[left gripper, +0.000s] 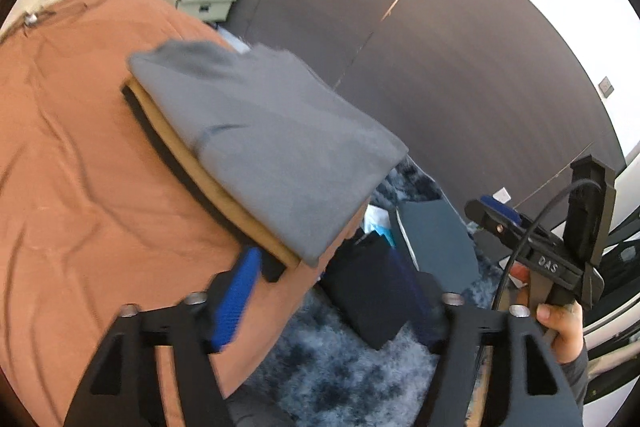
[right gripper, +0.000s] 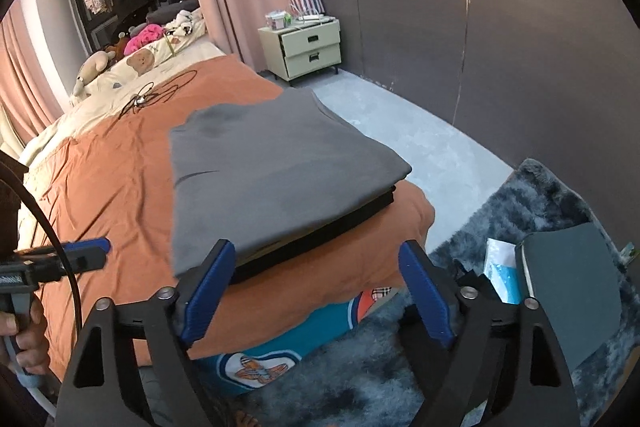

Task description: Fold small clothes

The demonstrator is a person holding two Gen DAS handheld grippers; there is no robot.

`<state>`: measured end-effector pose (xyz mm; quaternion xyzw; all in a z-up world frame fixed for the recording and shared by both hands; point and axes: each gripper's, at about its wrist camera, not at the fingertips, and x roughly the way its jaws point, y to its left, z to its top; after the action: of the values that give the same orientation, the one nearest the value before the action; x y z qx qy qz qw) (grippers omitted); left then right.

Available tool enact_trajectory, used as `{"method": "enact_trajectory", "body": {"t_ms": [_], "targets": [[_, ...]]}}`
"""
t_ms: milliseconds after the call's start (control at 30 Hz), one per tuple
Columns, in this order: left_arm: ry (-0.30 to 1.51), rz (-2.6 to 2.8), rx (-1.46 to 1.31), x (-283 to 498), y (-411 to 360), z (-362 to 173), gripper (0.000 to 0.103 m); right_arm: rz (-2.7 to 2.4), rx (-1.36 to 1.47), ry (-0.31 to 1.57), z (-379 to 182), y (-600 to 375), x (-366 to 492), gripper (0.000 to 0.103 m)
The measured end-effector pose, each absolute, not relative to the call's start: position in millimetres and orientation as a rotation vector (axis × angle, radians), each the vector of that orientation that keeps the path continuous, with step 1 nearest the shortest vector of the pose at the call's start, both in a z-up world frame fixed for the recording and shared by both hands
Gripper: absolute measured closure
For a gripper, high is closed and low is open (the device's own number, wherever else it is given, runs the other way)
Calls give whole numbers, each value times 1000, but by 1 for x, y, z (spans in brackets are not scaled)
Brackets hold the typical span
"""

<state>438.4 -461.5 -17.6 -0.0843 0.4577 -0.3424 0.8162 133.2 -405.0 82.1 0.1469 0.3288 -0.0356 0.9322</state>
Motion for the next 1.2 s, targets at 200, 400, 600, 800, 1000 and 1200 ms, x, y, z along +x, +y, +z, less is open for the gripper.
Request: {"method": "enact_trajectory", "body": {"t_ms": [200, 400, 600, 800, 1000, 1200], "targets": [[852, -681, -146, 402, -421, 20, 0, -53, 287, 604, 102, -382, 92, 0], [781, -612, -130, 377, -381, 40, 0, -13, 243, 565, 118, -354, 62, 0], [723, -537, -108, 341, -342, 55, 0, 28, 241, 558, 124, -342, 40, 0], [672, -481, -93, 307, -311, 69, 0, 64, 218, 522, 133, -329, 21, 0], [619, -427, -72, 272, -288, 80, 0, 105, 222, 493, 132, -311, -5, 0], [565, -386, -56, 236, -267, 89, 0, 107, 206, 457, 128, -304, -28, 0]]}}
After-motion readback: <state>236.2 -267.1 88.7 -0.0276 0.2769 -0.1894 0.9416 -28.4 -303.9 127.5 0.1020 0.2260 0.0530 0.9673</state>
